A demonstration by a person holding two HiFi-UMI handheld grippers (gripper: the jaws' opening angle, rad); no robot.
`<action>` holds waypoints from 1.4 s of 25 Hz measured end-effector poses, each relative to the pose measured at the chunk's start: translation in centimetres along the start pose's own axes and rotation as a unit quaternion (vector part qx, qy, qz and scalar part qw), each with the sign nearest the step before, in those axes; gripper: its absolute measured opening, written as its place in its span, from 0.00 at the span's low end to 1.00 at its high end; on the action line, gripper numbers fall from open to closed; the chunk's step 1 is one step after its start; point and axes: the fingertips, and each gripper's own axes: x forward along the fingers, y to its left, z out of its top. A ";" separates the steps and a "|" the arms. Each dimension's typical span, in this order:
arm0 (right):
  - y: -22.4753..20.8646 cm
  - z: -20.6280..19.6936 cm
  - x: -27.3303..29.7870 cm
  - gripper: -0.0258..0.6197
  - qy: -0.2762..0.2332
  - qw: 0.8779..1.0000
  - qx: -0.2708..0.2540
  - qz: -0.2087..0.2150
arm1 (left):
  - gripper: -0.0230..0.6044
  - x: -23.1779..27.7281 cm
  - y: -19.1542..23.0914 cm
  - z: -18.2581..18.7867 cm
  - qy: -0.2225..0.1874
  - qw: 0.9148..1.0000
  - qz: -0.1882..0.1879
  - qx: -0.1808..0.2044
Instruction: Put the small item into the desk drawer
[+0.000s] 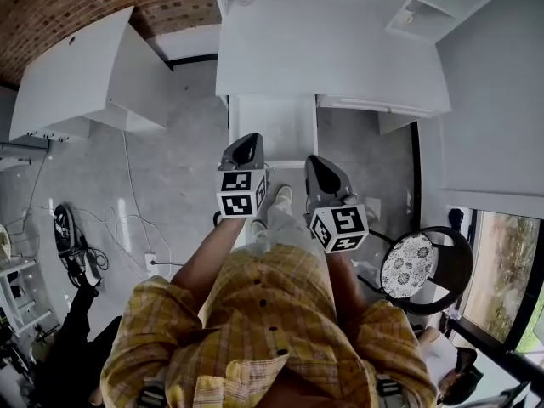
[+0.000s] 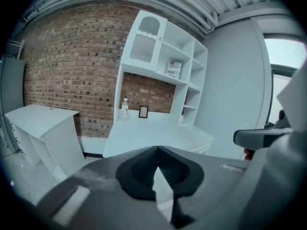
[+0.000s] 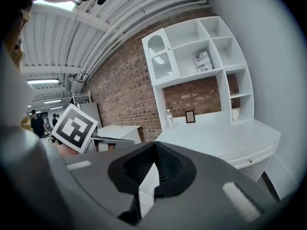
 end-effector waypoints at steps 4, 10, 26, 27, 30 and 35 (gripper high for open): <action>0.7 1.7 -1.1 0.04 -0.015 1.000 -0.010 -0.002 | 0.04 -2.7 -1.4 2.2 -0.038 0.999 -0.013 0.014; 1.3 3.9 -2.5 0.04 -0.041 0.999 -0.009 -0.010 | 0.04 -6.2 -2.8 4.7 -0.083 0.996 -0.022 0.035; 2.5 6.0 -4.2 0.04 -0.075 0.997 -0.014 -0.013 | 0.04 -10.5 -4.8 6.0 -0.118 0.991 -0.040 0.057; 2.5 6.2 -4.2 0.04 -0.077 0.997 -0.015 -0.013 | 0.04 -10.6 -4.9 6.1 -0.121 0.990 -0.041 0.057; 2.2 6.5 -4.6 0.04 -0.083 0.996 -0.016 -0.015 | 0.04 -10.6 -5.3 6.4 -0.125 0.989 -0.043 0.062; 2.3 6.4 -4.7 0.04 -0.081 0.996 -0.022 -0.012 | 0.04 -10.6 -5.3 6.3 -0.124 0.990 -0.043 0.060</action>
